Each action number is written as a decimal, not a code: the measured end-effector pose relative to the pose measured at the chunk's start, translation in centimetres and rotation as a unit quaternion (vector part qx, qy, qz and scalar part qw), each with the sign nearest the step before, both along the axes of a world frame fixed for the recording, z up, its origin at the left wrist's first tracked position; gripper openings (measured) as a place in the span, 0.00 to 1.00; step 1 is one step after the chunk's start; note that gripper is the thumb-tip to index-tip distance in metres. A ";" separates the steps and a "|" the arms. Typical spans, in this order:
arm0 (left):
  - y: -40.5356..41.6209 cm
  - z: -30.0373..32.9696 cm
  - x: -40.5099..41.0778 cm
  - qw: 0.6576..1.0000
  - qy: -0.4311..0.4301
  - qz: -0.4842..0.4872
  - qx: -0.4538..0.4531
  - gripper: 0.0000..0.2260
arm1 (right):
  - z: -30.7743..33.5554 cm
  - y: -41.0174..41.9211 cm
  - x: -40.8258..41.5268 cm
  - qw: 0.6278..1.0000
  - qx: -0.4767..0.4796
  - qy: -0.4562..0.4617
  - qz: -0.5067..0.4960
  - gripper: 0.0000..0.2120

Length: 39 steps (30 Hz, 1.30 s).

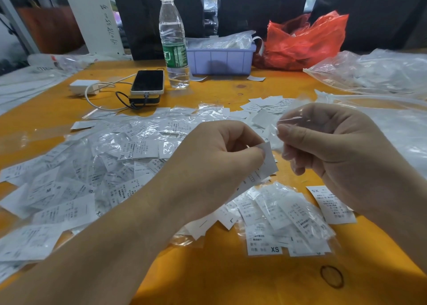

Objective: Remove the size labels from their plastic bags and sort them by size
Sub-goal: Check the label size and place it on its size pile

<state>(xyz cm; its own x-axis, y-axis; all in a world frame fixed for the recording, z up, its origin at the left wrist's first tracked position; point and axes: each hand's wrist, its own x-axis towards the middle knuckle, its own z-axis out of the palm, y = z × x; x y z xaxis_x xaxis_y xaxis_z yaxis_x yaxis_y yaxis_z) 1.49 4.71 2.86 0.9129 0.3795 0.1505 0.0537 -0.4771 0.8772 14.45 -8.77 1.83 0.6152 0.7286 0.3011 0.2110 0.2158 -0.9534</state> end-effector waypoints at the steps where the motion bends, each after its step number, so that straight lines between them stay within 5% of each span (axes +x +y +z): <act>1: 0.0 0.0 0.0 1.000 -0.003 0.002 0.002 0.05 | 0.0 0.0 0.0 1.000 -0.001 -0.002 -0.001 0.10; 25: -0.5 -0.5 0.0 0.986 -0.074 0.047 0.145 0.05 | -0.4 0.0 -0.7 0.989 0.016 -0.142 -0.028 0.09; 39: 0.0 0.0 0.0 0.998 -0.044 0.034 0.010 0.03 | -0.2 -0.2 -0.9 0.992 0.000 -0.123 -0.009 0.07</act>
